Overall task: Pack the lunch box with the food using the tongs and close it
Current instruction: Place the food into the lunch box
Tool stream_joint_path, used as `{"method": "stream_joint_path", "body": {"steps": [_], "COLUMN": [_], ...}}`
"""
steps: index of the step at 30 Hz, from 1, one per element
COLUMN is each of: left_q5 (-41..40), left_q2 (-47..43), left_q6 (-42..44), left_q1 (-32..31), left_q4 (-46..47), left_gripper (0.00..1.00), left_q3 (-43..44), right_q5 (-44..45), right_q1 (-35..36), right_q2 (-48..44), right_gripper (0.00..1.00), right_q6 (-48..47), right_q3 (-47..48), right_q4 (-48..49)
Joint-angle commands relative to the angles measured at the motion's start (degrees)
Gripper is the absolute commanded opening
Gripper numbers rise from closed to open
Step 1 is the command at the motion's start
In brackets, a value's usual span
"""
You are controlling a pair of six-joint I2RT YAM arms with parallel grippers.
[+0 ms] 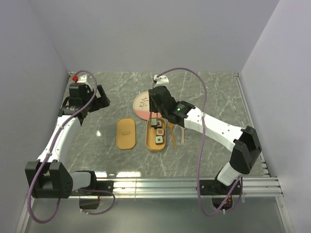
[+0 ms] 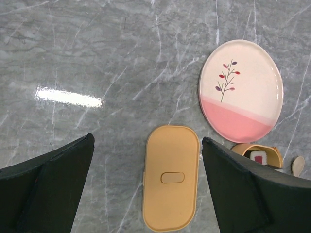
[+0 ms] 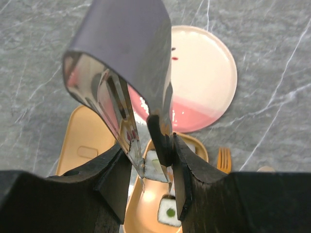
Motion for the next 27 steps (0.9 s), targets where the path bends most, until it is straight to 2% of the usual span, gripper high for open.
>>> {"method": "stream_joint_path", "body": {"steps": [1, 8, 27], "left_q5": [0.65, 0.3, 1.44], "left_q2": [-3.67, -7.1, -9.04], "left_q6": [-0.13, -0.3, -0.65], "left_q1": [0.2, 0.2, 0.12], "left_q4": [0.66, -0.49, -0.23], "left_gripper": [0.99, 0.99, 0.99], "left_q3": [-1.29, -3.05, -4.9], "right_q5": [1.04, 2.18, 2.45], "right_q1": [1.06, 3.61, 7.48], "right_q2": [-3.8, -5.3, -7.32], "right_gripper": [0.23, 0.23, 0.22], "right_q6": [3.35, 5.12, 8.81], "right_q3": [-1.38, -3.14, -7.54], "right_q4": [0.94, -1.26, -3.37]}}
